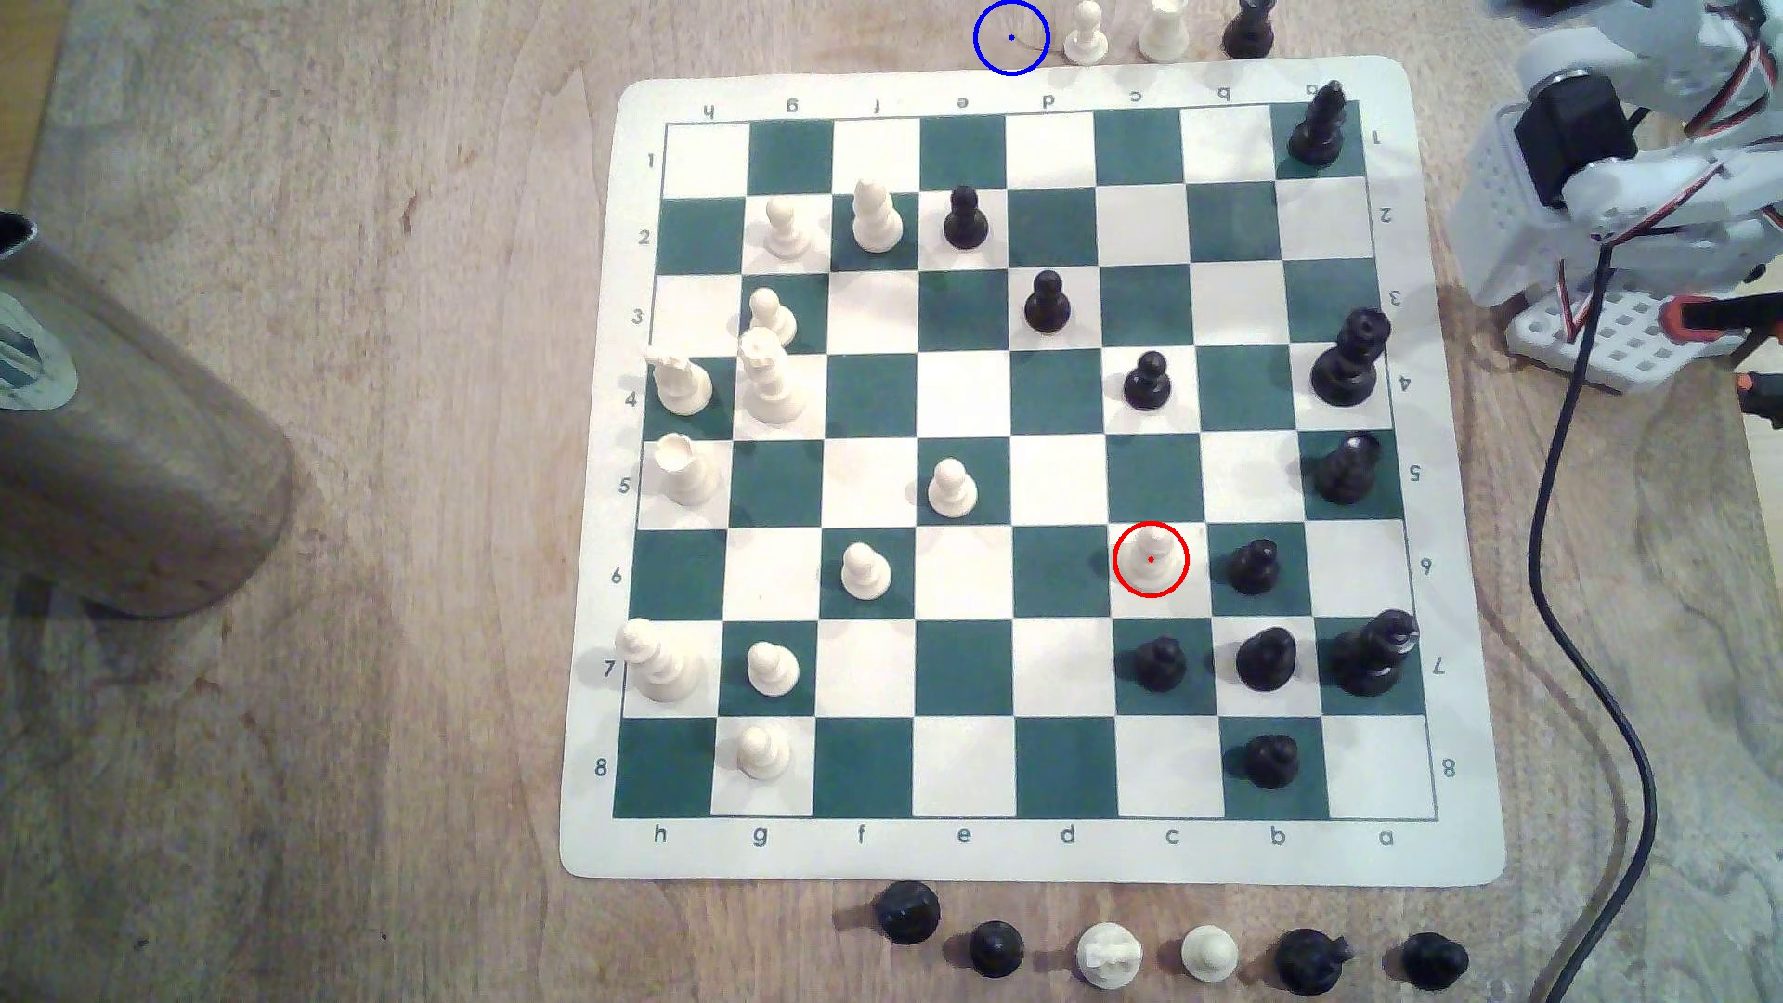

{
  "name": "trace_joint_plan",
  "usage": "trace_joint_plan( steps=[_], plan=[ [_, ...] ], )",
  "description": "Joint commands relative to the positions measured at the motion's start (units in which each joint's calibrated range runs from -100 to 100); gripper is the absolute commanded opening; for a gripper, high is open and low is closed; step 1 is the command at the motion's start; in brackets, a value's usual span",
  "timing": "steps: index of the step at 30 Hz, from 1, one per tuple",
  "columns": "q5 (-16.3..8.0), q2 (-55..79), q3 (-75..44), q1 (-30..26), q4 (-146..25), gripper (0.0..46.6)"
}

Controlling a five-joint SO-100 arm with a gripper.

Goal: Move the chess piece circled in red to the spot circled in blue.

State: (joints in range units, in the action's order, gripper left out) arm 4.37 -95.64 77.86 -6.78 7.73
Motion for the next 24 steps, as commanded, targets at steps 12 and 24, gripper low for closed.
trace_joint_plan(
  steps=[12, 24],
  plan=[
    [-0.3, 0.0, -22.6, 1.7, -58.2, 0.5],
    [-1.6, 9.1, -21.0, -14.8, -65.6, 12.6]
  ],
)
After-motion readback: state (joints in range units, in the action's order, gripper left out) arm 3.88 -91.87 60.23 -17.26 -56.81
